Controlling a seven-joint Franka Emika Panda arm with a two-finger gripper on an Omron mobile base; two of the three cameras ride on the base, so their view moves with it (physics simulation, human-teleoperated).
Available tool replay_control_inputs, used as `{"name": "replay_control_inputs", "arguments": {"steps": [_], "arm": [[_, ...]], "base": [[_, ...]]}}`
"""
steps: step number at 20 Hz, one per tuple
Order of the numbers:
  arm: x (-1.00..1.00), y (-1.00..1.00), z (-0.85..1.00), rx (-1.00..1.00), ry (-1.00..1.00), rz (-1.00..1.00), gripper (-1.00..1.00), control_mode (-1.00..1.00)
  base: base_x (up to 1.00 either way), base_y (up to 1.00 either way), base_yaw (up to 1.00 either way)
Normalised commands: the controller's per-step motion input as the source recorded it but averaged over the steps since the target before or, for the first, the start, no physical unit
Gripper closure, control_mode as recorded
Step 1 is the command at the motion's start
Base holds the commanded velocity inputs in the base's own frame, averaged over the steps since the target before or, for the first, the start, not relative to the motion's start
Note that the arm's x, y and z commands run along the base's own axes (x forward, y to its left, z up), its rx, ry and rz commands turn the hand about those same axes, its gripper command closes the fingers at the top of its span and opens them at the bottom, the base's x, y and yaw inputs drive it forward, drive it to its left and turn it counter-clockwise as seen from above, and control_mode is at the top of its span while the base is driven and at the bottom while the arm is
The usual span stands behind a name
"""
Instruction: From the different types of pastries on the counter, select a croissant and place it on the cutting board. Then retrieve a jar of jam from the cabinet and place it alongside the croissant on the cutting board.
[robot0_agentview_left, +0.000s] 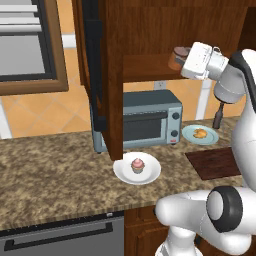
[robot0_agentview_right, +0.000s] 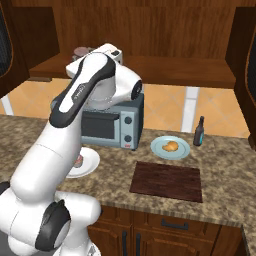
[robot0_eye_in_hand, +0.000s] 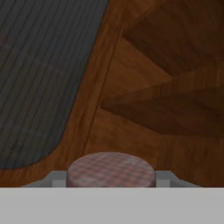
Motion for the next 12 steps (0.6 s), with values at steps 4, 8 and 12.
{"name": "replay_control_inputs", "arguments": {"steps": [4, 8, 12], "arm": [[-0.09, -0.04, -0.06, 0.1, 0.01, -0.2, 1.0, -1.0], [-0.22, 0.0, -0.11, 0.12, 0.02, -0.19, 1.0, -1.0], [-0.38, -0.14, -0.32, 0.03, 0.0, -0.06, 1.0, -1.0]], "base": [[0.0, 0.0, 0.0], [0.0, 0.0, 0.0], [0.0, 0.0, 0.0]]}}
